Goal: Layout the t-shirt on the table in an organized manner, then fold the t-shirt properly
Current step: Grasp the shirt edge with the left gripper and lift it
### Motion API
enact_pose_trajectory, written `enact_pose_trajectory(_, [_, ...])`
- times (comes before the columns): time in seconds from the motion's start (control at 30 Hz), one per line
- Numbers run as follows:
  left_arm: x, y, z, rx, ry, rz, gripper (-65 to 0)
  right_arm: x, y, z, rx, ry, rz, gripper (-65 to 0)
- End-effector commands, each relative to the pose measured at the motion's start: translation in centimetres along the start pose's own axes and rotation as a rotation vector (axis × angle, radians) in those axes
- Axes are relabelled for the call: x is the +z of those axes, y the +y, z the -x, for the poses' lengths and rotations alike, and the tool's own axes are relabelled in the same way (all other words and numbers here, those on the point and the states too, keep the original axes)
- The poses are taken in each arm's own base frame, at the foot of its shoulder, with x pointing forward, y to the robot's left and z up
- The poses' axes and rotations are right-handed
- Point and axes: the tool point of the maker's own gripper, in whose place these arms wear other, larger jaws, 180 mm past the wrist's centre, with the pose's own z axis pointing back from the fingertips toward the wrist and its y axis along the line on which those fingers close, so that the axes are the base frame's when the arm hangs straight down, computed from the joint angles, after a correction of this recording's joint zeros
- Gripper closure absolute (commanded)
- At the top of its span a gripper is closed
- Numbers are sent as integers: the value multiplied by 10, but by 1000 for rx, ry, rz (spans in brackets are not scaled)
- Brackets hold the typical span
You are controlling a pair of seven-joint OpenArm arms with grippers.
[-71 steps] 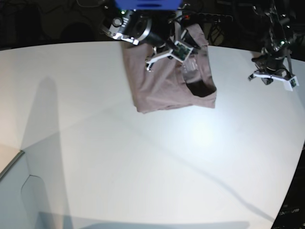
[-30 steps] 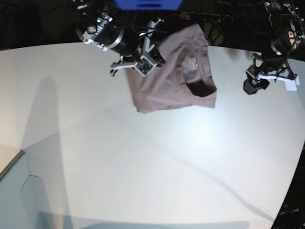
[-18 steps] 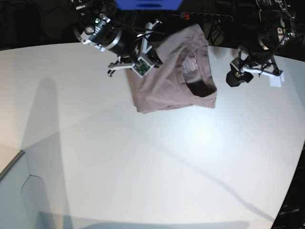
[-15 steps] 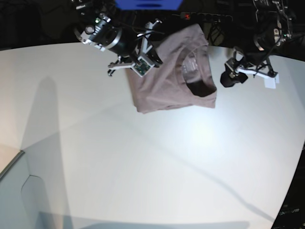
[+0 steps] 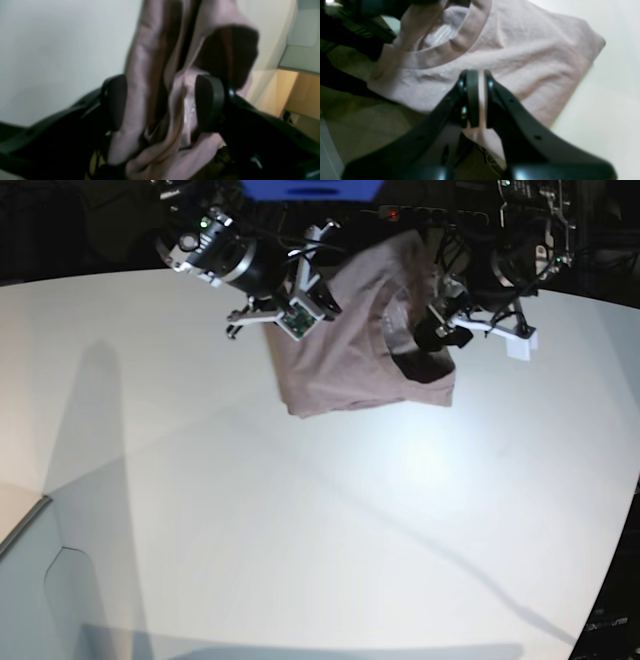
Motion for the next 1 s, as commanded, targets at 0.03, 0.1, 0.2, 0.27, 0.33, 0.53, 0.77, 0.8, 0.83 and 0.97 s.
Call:
enact_pose_trajectory(0.03, [-1,-3,-7,12,-19,14,-412,1,3,-13,0,-53,-15,-33])
enact_pose_trajectory(0.1, [-5,-1,-7,22,-14,11,-411,1,3,-13,1,-52,-15,-33])
enact_pose_trajectory(0.2, [-10,6,-4,37,-1,-5,-371,1,2,-12,2,-51,-15,-33])
enact_pose_trajectory(0.27, [-12,14,1,51,14,-23,-327,1,2,-12,2,-51,-15,-33])
enact_pose_trajectory(0.33, [-16,19,0,61,20,-32,-294,1,2,-12,2,-51,-15,-33])
enact_pose_trajectory(0.53, [-32,19,-7,78,35,-34,-158,1,1,-14,7,-54,-12,-33])
enact_pose_trajectory(0.77, [-67,-6,-7,-122,167,-21,-5,14,-36,-3,-30,-36,92,-33])
enact_pose_trajectory(0.8, [-72,-11,-9,-149,182,-17,0,17,-42,-1,-36,-32,111,-33])
enact_pose_trajectory(0.83, [-78,-18,-8,-182,201,-10,0,20,-48,2,-42,-28,129,-32])
enact_pose_trajectory(0.97, [-101,-50,-18,-344,253,6,0,34,-75,15,-73,-6,211,-31])
